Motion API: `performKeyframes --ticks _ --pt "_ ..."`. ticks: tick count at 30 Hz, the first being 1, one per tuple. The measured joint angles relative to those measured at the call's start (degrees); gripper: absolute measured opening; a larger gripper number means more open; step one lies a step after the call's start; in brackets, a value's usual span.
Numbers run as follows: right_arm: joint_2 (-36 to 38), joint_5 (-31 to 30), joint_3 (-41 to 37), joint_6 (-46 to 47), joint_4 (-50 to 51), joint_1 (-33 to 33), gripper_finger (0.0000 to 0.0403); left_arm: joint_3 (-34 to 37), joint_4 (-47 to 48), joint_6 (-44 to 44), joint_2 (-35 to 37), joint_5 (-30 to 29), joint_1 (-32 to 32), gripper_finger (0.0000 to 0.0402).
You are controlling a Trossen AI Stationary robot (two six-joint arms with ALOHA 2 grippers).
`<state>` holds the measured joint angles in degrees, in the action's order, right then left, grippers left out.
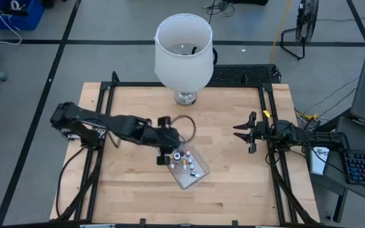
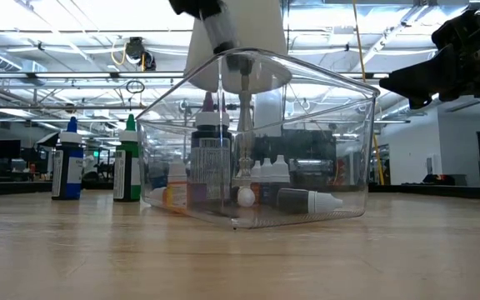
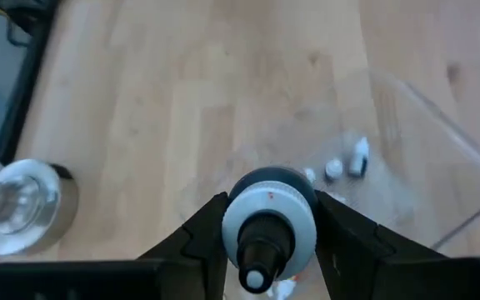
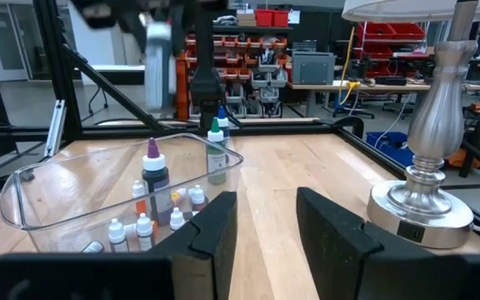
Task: Pick & Place food coloring
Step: Put the black food coloring bottle into the bin
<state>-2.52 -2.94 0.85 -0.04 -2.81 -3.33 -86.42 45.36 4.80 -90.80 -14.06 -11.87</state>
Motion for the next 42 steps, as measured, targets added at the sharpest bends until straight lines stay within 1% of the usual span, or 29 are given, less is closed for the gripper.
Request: performKeyframes --ticks 3,9,16,19,23,26,35,42 --pt "-0.04 0.00 0.02 0.00 0.00 0.00 0.0114 -0.48 -0.21 -1.66 -3.29 0.34 0.09 0.0145" --pt "-0.15 0.00 0.01 -0.01 -0.09 0.00 0.0114 -0.43 0.39 -3.23 -9.88 0.37 3.09 0.0145" --pt "-0.13 -0.01 0.01 0.00 -0.14 0.00 0.0114 -0.41 0.35 -4.27 -14.33 0.55 6.79 0.0145" --pt "-0.13 -0.03 0.01 -0.02 -0.19 -0.01 0.0114 -0.41 0.36 -4.33 -15.44 1.05 8.07 0.0145" --pt "-0.13 0.00 0.02 0.00 -0.20 0.00 0.0114 -0.43 -0.04 -4.33 -17.15 4.27 9.38 0.0145" --pt "-0.13 -0.01 0.00 0.00 -0.17 -0.01 0.0114 -0.43 -0.43 -4.33 -18.33 5.11 9.76 0.0145" --pt "-0.13 0.00 0.00 0.00 -0.17 0.00 0.0114 -0.54 -0.57 -4.35 -20.09 5.22 9.98 0.0145" --pt "-0.13 0.00 0.01 0.00 -0.17 0.00 0.0114 -0.51 -0.03 -4.35 -19.87 2.91 9.87 0.0145"
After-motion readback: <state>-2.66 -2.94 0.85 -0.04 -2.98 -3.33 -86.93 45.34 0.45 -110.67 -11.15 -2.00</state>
